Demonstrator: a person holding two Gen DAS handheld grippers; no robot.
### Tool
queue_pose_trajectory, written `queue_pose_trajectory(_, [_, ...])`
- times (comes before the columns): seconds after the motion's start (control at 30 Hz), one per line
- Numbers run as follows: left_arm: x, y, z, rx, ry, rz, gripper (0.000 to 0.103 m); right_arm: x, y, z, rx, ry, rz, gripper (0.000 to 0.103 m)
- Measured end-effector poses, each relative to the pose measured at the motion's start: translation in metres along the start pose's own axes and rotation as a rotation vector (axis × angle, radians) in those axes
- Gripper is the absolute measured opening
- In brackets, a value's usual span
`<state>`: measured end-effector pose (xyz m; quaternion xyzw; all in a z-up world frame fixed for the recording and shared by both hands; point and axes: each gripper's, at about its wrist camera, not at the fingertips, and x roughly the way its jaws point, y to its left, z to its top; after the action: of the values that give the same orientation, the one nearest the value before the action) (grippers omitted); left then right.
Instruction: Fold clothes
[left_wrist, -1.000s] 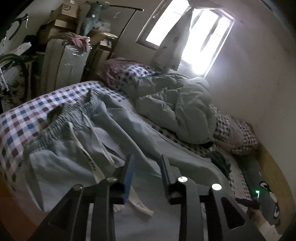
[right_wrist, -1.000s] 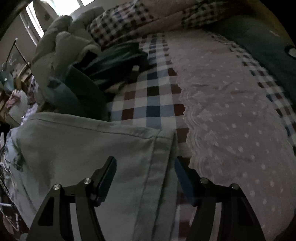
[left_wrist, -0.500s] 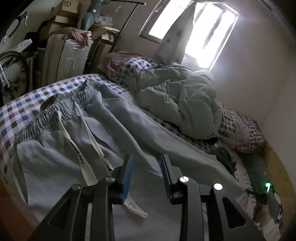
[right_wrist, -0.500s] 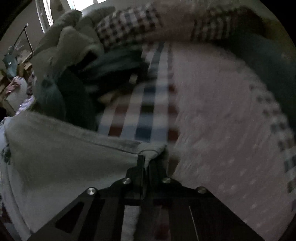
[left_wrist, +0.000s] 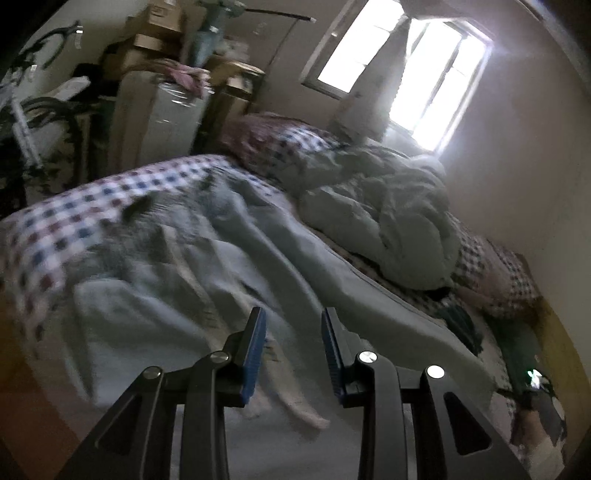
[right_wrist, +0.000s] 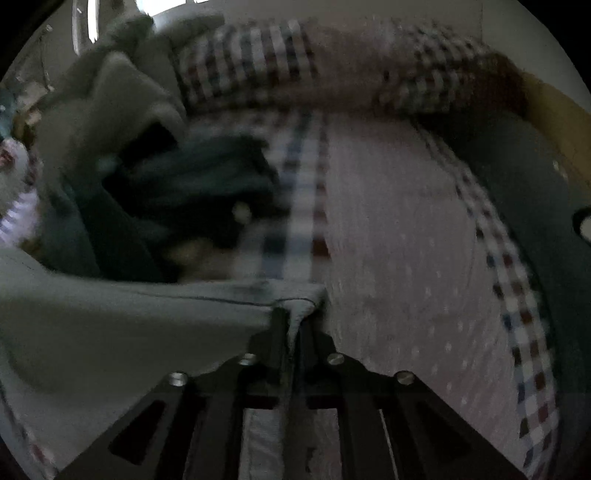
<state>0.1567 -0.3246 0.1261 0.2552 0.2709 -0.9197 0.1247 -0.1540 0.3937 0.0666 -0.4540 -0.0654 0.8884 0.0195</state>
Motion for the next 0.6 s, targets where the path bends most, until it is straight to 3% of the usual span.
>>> queue_pose_trajectory(0.03, [-0.006, 0.009, 0.001, -0.012, -0.009, 0.010, 0.037, 0.003, 0.001, -0.006, -0.006, 0.015, -0.035, 0.018])
queue_pose_trajectory(0.07, [-0.013, 0.019, 0.002, -0.026, -0.019, 0.023, 0.047, 0.007, 0.002, -0.011, -0.012, 0.030, -0.070, 0.018])
queue_pose_trajectory(0.1, [-0.021, 0.031, 0.003, -0.038, -0.033, 0.041, 0.055, -0.006, 0.001, -0.016, -0.016, 0.004, -0.117, 0.020])
queue_pose_trajectory(0.2, [-0.044, 0.070, 0.001, -0.091, -0.091, 0.093, 0.068, -0.055, -0.002, -0.029, -0.009, -0.084, -0.154, 0.020])
queue_pose_trajectory(0.27, [-0.052, 0.100, -0.005, -0.158, -0.101, 0.120, 0.073, -0.097, 0.003, -0.045, -0.020, -0.157, -0.135, 0.024])
queue_pose_trajectory(0.33, [-0.049, 0.130, -0.013, -0.229, -0.078, 0.122, 0.077, -0.136, 0.014, -0.059, -0.032, -0.224, -0.107, 0.041])
queue_pose_trajectory(0.4, [-0.038, 0.161, -0.024, -0.303, -0.019, 0.107, 0.078, -0.177, 0.031, -0.080, -0.067, -0.287, -0.065, 0.049])
queue_pose_trajectory(0.5, [-0.012, 0.191, -0.038, -0.373, 0.077, 0.083, 0.078, -0.224, 0.063, -0.112, -0.114, -0.345, -0.015, 0.049])
queue_pose_trajectory(0.6, [0.011, 0.212, -0.046, -0.446, 0.123, 0.044, 0.077, -0.261, 0.102, -0.144, -0.172, -0.381, 0.055, 0.049])
